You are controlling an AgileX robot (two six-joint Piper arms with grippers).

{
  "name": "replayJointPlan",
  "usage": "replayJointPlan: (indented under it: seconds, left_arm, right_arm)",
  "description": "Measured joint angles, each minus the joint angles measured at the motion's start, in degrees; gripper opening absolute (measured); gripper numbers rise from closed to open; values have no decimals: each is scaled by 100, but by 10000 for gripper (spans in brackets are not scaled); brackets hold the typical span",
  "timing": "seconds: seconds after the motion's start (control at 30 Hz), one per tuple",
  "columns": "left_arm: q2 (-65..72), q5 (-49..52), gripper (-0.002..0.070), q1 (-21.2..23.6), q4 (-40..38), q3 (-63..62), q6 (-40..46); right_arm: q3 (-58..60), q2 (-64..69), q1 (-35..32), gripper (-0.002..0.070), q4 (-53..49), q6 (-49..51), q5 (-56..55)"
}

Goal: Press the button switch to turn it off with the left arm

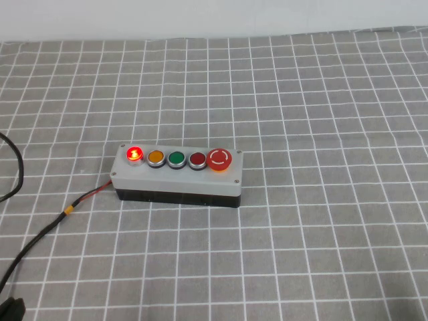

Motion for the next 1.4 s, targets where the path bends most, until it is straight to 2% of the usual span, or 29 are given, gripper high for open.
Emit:
replayJointPlan:
  seconds: [0.87,1.0,1.13,1.23,1.4]
  left_arm:
    - [0,0,-4,0,-14,0,0]
    - [0,-79,-4,0,-358,0,0]
    - [0,-584,-4,0,-1052,0,0]
    - [0,-918,-4,0,-1263,0,-26]
    - [0,-1661,-4,0,-1912,0,-591]
  right_arm:
    - [0,0,0,-18,0,0,0]
    - [0,0,0,-18,0,0,0]
    - [0,0,0,-18,0,0,0]
    - [0,0,0,-18,0,0,0]
    - [0,0,0,-18,0,0,0]
